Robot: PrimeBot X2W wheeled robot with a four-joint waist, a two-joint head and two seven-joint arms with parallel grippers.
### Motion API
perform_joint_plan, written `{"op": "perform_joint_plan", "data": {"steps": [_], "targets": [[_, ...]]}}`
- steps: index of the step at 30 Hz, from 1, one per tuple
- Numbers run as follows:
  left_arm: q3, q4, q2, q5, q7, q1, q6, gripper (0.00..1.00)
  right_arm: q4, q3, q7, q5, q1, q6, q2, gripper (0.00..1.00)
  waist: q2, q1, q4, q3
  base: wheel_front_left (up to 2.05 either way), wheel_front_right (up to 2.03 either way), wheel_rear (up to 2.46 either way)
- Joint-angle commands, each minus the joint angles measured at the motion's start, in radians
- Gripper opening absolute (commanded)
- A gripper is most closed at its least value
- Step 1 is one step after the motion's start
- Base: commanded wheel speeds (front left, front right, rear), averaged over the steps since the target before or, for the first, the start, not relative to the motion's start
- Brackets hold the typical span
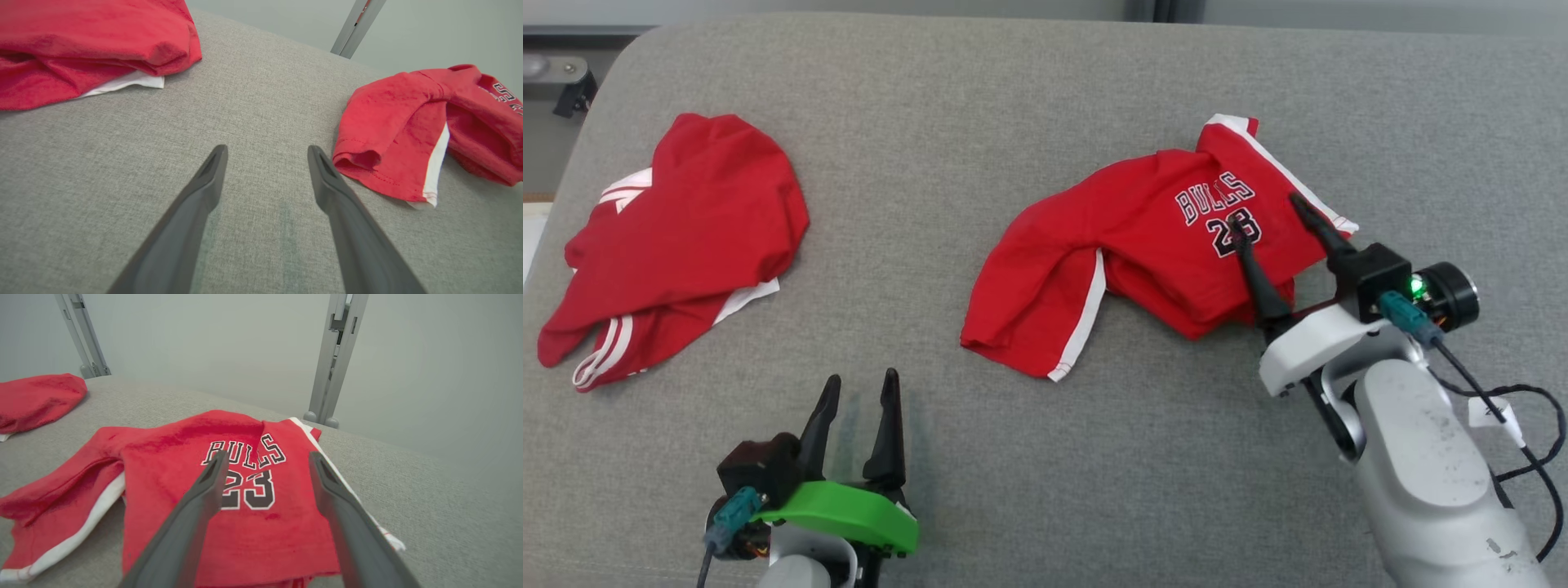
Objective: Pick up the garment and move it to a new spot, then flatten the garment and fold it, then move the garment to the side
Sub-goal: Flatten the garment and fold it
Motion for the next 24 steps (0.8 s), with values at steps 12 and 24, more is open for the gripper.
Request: {"op": "perform_joint_plan", "data": {"steps": [12,24], "targets": [[-0.056,-0.006,0.002,-0.02,-0.001,-0.092,-0.001,1.0,0.127,-0.203,-0.005,-0.08,-0.135,-0.001,-0.004,1.0,0.0,0.0,0.024,0.128,0.0,0.0,0.0],[-0.061,0.003,0.004,-0.031,-0.001,-0.117,-0.001,1.0,0.333,-0.116,0.006,-0.026,-0.049,-0.001,0.0,0.04,0.0,0.0,0.029,0.153,0.0,0.0,0.0]]}}
